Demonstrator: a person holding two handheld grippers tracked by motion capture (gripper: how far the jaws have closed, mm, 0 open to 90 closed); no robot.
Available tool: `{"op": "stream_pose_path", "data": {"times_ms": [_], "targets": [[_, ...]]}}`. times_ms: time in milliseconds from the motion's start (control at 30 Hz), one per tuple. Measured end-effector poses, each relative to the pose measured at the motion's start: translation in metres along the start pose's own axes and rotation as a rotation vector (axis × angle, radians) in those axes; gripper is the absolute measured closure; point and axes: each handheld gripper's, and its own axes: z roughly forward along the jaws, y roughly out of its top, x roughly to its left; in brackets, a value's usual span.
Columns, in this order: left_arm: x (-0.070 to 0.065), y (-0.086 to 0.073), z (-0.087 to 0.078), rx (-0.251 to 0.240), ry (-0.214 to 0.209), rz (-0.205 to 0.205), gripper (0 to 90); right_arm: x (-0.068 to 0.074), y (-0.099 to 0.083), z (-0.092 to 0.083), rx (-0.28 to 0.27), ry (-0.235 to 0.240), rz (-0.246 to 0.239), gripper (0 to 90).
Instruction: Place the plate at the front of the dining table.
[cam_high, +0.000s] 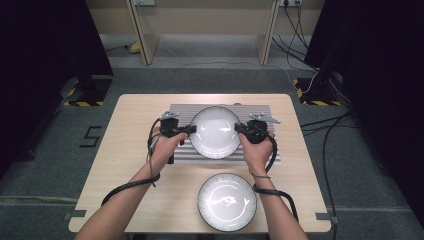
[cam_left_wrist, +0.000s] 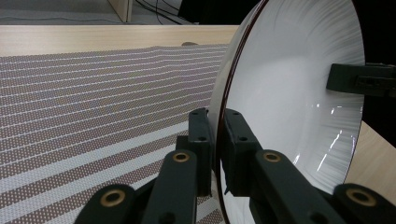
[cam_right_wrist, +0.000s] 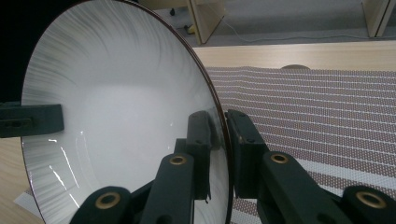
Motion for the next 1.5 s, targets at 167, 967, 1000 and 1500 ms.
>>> {"op": "stream_pose_path", "data": {"times_ms": [167, 967, 1000, 1500], "targets": [[0.003, 0.002, 0.002, 0.000, 0.007, 0.000, 82.2, 0.000, 0.002, 0.005, 0.004, -0.001, 0.000, 80.1], [0.009, 0.016, 0.020, 0.015, 0.032, 0.002, 81.7, -0.011, 0.010, 0.020, 0.003, -0.019, 0.021, 80.0], [0.009, 0.017, 0.022, 0.017, 0.035, 0.003, 81.6, -0.011, 0.010, 0.021, 0.004, -0.021, 0.021, 80.0], [0.017, 0.020, 0.034, 0.026, 0.042, -0.009, 81.2, -0.014, 0.014, 0.031, 0.008, -0.039, 0.016, 80.0]]}}
